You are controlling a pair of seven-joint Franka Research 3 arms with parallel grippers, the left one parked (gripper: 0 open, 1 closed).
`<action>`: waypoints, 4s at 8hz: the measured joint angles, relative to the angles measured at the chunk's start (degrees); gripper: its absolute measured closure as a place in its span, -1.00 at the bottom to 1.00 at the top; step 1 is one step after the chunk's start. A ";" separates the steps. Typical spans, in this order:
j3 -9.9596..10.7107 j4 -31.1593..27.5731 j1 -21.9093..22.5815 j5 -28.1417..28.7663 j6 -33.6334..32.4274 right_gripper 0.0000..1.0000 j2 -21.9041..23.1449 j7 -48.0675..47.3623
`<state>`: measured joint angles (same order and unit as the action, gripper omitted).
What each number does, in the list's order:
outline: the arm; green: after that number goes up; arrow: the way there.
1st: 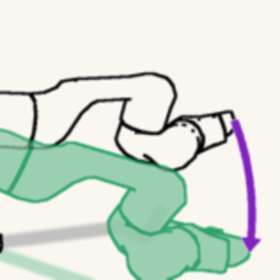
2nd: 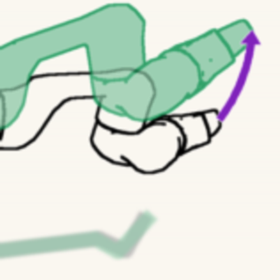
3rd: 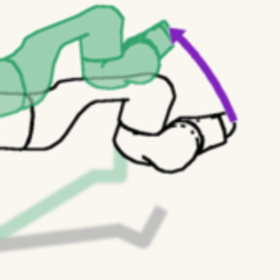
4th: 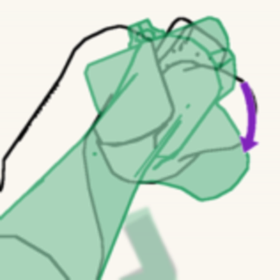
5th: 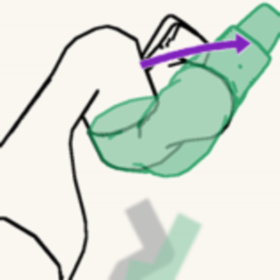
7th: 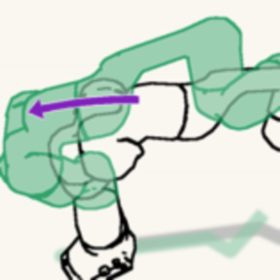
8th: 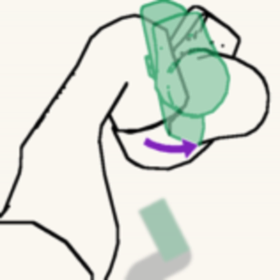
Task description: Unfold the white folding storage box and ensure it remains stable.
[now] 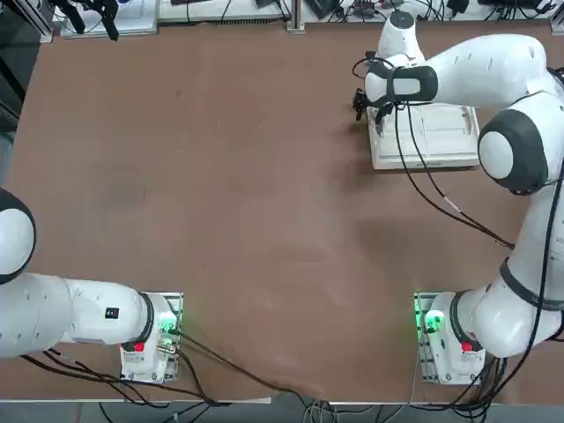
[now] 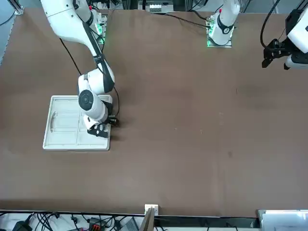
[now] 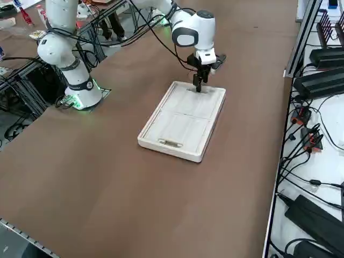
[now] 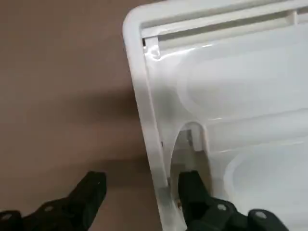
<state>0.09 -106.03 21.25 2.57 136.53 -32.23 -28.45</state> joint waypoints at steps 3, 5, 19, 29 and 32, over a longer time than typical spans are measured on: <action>0.01 0.00 0.00 -0.02 -0.03 -0.74 -0.12 0.12; 0.06 -0.01 -0.01 -0.02 -0.06 -0.71 -0.56 0.12; 0.98 0.56 -0.12 -0.51 -2.42 0.63 -0.42 0.81; 0.69 7.64 1.55 -9.56 -17.00 0.63 2.88 -6.10; 0.60 9.42 1.67 -11.35 -19.98 0.63 4.13 -6.46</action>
<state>0.69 -96.62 22.92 -8.78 116.55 -28.10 -34.91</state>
